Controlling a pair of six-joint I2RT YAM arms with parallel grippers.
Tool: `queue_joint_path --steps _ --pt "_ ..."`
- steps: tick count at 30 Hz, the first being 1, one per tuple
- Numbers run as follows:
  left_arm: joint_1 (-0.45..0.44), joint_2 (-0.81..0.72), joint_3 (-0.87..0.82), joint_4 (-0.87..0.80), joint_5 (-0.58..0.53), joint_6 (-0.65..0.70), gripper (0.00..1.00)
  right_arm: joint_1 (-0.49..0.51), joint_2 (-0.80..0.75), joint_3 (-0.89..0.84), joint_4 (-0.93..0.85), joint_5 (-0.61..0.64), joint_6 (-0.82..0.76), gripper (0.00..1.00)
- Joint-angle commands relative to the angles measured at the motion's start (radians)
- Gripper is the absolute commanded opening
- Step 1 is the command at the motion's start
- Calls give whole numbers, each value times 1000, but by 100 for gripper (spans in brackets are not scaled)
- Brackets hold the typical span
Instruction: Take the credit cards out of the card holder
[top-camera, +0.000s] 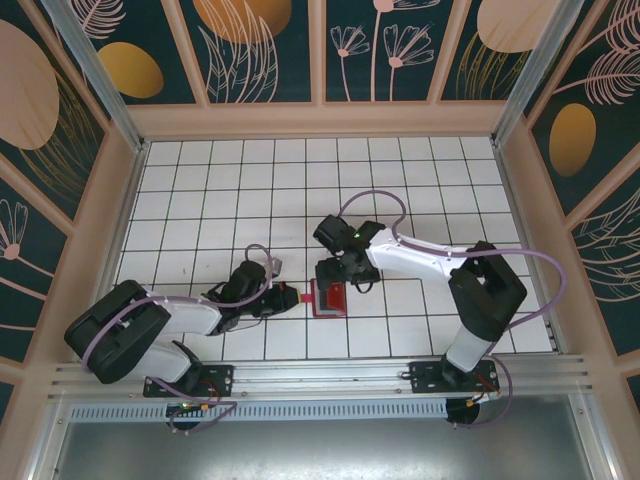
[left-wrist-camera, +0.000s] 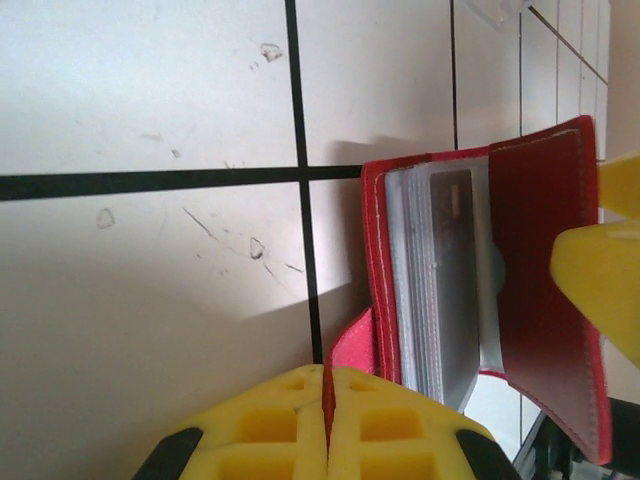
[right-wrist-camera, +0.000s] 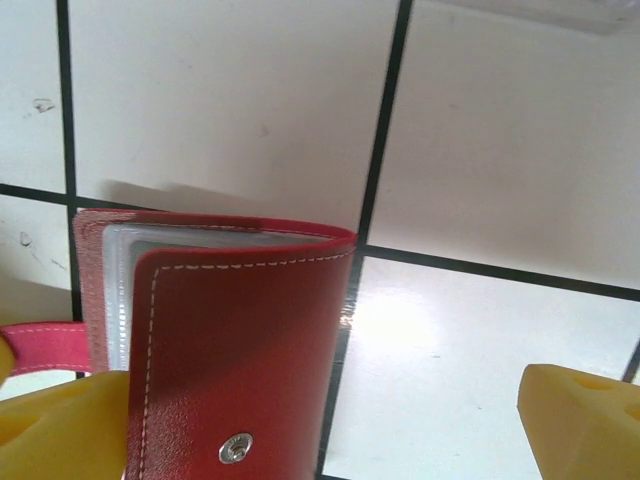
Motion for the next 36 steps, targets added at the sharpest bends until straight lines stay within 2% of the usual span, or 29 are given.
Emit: queue_joint_path --steps 1,13,23,27,30,32,36 --pt "15 -25 23 -99 -41 45 4 -21 -48 -26 -53 55 -17 97" --pt "22 -46 50 -194 -102 51 3 -86 -127 -134 -15 28 -9 93" --pt "22 -41 62 -215 -100 51 3 -160 -184 -306 139 -13 37 86" --pt "23 -47 54 -191 -57 59 3 -164 -172 -336 194 -23 46 80" --pt "22 -48 48 -157 5 71 3 -163 -147 -348 226 -71 40 71" --pt "22 -48 57 -170 28 83 3 -161 -133 -342 223 -74 35 65" --pt "22 -49 76 -193 39 100 3 -150 -134 -302 189 -49 21 61"
